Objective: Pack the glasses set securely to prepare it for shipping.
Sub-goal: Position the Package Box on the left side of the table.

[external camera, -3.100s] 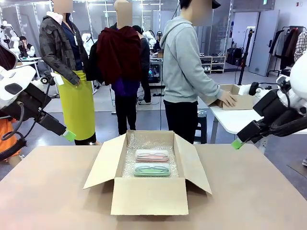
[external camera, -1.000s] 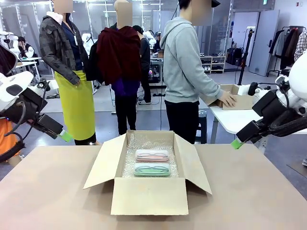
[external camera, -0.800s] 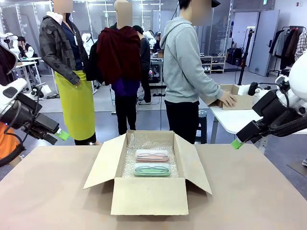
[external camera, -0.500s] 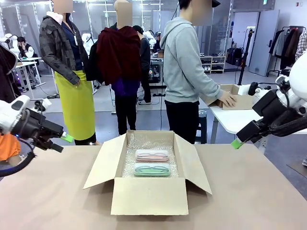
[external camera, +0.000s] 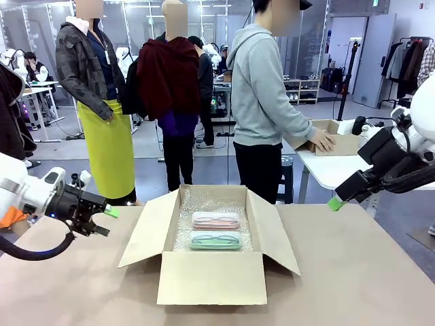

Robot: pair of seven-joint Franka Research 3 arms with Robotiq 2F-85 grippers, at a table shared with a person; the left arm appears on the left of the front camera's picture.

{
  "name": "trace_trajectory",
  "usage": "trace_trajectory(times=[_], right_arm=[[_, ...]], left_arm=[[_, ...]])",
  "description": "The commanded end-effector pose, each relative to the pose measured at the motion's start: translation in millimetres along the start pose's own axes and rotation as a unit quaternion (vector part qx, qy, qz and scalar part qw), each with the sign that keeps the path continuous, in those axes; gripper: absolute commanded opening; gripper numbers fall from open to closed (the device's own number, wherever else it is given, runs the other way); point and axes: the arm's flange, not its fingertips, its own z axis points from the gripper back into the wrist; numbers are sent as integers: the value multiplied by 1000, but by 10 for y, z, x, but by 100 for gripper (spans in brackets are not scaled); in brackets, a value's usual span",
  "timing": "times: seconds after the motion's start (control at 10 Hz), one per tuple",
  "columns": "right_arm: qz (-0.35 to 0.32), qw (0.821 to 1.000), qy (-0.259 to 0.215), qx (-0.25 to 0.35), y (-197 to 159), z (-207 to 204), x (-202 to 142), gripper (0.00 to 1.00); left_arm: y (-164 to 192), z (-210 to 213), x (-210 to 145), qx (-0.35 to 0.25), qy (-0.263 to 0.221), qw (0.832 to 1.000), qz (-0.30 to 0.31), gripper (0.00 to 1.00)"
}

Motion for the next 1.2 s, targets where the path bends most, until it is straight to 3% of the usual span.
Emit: trace_trajectory(times=[0.0,0.5,1.1], right_arm=[[0,1000,2,-2,7,7,-9,100],[0,1000,2,-2,7,7,-9,100],[0,1000,2,-2,7,7,-9,100]], left_arm=[[197,-80,179,-50,8,999,20,100],[457,-512,136,-133,-8,988,82,100],[462,-803,104,-162,-15,980,114,100]])
